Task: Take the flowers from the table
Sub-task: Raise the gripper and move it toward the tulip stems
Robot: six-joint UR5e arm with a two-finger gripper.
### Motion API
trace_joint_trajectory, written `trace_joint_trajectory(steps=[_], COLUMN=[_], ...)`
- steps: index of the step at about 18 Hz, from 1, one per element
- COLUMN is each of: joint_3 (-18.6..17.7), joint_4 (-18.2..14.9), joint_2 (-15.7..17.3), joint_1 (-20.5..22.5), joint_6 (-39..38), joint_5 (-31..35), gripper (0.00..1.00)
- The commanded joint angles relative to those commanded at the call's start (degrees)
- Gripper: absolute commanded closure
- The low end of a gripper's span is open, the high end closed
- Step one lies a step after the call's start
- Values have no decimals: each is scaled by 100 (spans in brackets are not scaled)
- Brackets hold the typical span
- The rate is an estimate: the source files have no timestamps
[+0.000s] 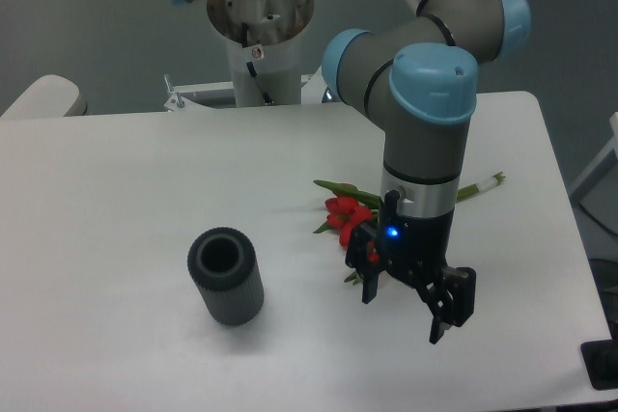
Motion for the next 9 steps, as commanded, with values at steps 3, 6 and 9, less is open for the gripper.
trace_joint_trajectory(steps=[3,6,9], joint_3=[-175,-456,-659], joint_4=[18,53,61], joint_2=[61,245,343], joint_1=[9,105,220], joint_6=[18,35,26], joint_5=[9,9,87], gripper=[0,0,0])
